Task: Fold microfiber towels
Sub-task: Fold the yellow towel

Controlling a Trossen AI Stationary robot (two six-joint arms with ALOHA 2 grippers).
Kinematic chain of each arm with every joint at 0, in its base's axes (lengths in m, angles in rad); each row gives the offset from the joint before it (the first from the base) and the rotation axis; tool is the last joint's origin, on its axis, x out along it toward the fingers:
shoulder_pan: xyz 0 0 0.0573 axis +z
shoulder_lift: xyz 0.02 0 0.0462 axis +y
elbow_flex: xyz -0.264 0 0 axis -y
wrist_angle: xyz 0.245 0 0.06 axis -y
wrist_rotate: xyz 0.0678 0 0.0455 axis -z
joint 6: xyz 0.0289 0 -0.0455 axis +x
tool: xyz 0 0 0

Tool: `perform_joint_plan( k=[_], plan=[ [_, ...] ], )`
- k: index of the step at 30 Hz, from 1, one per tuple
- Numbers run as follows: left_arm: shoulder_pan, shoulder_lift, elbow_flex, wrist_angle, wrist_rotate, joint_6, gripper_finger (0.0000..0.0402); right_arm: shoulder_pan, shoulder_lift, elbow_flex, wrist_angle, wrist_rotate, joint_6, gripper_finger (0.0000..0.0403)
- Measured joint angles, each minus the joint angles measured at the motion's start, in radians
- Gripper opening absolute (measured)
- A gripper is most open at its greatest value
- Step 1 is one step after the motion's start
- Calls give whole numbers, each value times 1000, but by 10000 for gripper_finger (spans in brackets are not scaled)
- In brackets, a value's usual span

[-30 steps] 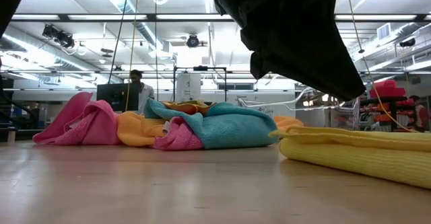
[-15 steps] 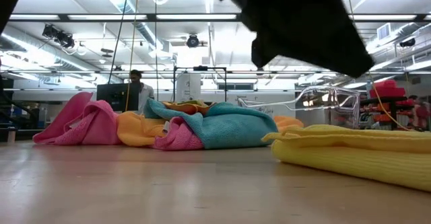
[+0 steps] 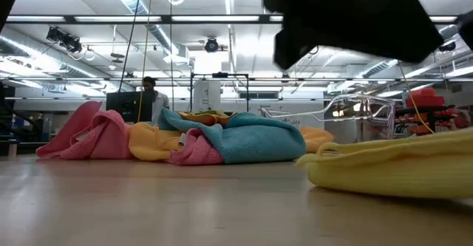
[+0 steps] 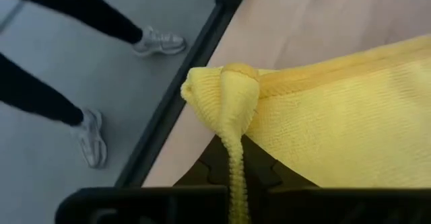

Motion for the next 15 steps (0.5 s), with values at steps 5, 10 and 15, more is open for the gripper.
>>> perform_joint_plan(
  k=[5,10,15],
  plan=[
    [-38,10,0,16,-75,-109,36,-12,-40,0,-19,-2,121,11],
    [-86,12,0,44,-264,-297,27,-12,-42,0,-21,4,186,11],
    [-138,27,-30,92,-577,-435,26,-12,-42,0,-3,57,238,10]
  ],
)
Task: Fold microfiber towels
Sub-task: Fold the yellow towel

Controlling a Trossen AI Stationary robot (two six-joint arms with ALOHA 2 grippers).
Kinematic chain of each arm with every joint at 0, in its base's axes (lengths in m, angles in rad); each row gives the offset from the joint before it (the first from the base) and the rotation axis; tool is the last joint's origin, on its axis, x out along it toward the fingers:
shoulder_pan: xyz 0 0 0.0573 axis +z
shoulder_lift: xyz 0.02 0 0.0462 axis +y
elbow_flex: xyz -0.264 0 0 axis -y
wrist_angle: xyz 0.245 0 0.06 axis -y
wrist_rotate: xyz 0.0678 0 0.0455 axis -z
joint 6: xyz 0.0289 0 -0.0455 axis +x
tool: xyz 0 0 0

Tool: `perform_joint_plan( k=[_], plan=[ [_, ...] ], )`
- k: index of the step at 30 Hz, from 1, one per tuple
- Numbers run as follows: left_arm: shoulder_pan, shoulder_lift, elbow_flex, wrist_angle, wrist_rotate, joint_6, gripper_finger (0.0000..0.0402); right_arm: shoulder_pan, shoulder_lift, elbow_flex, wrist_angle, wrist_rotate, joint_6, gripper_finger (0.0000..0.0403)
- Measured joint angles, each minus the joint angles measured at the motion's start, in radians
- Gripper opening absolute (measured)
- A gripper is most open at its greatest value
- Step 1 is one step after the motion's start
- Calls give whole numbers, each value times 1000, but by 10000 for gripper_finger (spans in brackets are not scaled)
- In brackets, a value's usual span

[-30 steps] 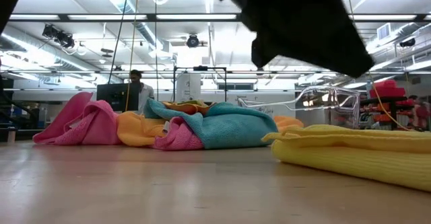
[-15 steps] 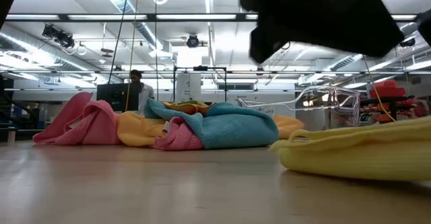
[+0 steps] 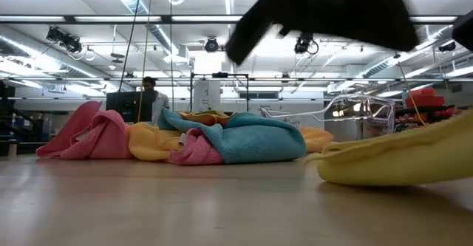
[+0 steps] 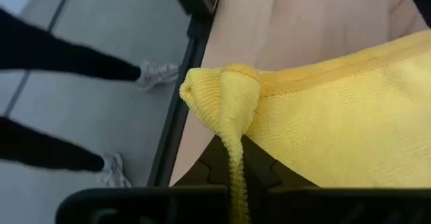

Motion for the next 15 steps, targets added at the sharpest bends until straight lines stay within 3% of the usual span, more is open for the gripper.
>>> perform_joint_plan(
  k=[2,5,9,11,15],
  plan=[
    [-3,20,-35,68,-42,-23,26,-5,-1,1,9,15,22,10],
    [10,48,-117,267,11,-3,15,-7,-1,2,20,36,58,11],
    [33,71,-203,585,103,144,7,-13,-1,2,23,40,85,12],
    [45,72,-211,623,167,199,13,-13,-1,2,18,43,101,12],
    [60,77,-216,544,323,241,24,-13,-1,2,13,71,131,13]
  ],
)
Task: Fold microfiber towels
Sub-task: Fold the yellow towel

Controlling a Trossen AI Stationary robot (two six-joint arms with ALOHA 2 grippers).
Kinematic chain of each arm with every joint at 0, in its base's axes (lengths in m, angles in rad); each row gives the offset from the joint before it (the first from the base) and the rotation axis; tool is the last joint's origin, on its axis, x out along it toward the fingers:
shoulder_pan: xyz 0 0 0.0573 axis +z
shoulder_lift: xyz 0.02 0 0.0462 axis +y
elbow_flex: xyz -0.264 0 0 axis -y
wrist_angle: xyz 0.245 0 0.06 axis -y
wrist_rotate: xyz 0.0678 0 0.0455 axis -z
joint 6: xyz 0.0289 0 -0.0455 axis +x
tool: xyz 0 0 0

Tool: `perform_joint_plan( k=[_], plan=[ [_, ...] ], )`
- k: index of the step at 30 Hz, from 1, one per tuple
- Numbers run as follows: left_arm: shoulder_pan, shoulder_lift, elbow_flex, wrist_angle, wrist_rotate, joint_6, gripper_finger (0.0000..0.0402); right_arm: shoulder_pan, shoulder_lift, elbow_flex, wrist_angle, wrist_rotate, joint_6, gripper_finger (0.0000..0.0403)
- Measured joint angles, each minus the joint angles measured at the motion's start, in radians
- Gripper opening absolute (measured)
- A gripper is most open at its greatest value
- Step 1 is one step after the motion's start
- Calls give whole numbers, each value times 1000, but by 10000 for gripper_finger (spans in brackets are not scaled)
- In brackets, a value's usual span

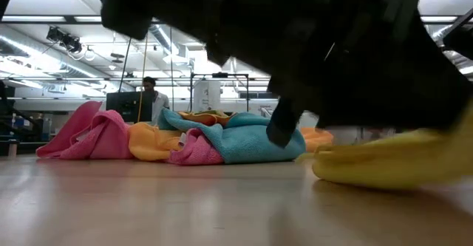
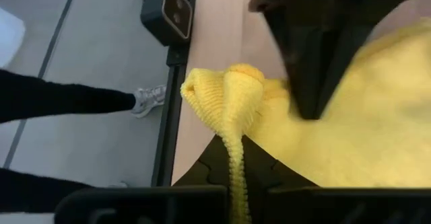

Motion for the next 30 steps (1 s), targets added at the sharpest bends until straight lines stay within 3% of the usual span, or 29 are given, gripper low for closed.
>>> perform_joint_plan(
  k=[9,14,23,30],
  plan=[
    [5,-1,2,-115,37,7,10,-15,0,0,2,2,-1,14],
    [6,-1,2,-121,35,35,26,-73,0,0,7,-45,-120,14],
    [-1,-1,2,-127,34,30,7,-186,3,-1,9,-97,-376,14],
    [-17,-17,2,-130,34,4,28,-209,4,-35,12,-122,-398,15]
  ],
)
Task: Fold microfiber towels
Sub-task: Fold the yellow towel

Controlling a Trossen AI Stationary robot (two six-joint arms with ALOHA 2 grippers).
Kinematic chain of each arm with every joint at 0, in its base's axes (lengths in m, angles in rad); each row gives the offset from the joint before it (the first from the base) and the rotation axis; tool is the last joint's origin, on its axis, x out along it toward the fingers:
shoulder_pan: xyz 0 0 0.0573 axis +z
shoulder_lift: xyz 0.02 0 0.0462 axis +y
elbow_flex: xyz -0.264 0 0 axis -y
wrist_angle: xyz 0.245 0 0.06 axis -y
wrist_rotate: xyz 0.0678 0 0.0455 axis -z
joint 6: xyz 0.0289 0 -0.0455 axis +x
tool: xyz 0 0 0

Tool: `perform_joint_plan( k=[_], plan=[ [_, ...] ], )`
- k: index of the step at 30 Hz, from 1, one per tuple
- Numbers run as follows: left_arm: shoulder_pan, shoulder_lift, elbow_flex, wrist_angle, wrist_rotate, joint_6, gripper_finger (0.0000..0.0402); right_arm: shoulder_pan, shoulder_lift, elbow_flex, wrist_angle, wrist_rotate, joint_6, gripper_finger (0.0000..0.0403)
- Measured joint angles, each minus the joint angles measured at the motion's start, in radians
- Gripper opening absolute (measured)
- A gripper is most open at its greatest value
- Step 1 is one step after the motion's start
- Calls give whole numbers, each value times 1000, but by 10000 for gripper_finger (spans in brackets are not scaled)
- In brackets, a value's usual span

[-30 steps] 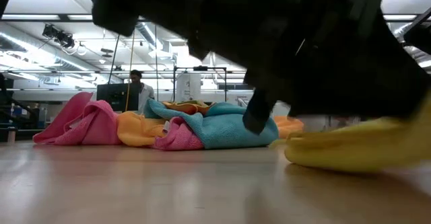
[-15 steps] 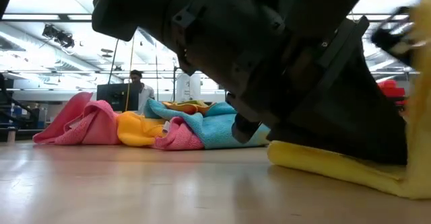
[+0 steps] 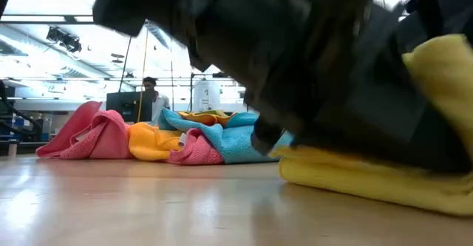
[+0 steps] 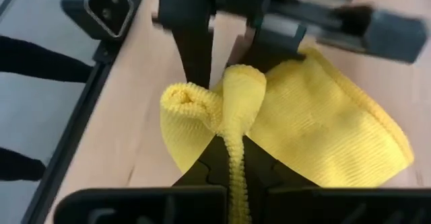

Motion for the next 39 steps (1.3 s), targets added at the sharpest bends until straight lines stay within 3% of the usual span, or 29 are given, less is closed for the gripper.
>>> perform_joint_plan(
  k=[8,13,21,27,32,39],
  plan=[
    [-30,-81,0,-187,0,0,7,5,0,-1,0,-8,-1,15],
    [-38,-92,0,-323,-63,-4,22,5,0,-1,2,-26,4,15],
    [-20,-106,0,-344,-71,10,14,19,0,-1,3,-34,32,15],
    [-6,-131,0,-471,-136,46,12,25,0,0,5,-34,28,15],
    [11,-125,0,-475,-150,98,29,25,-2,1,15,-40,30,15],
    [28,-96,0,-436,-156,102,7,8,-2,2,22,-53,31,15]
  ],
)
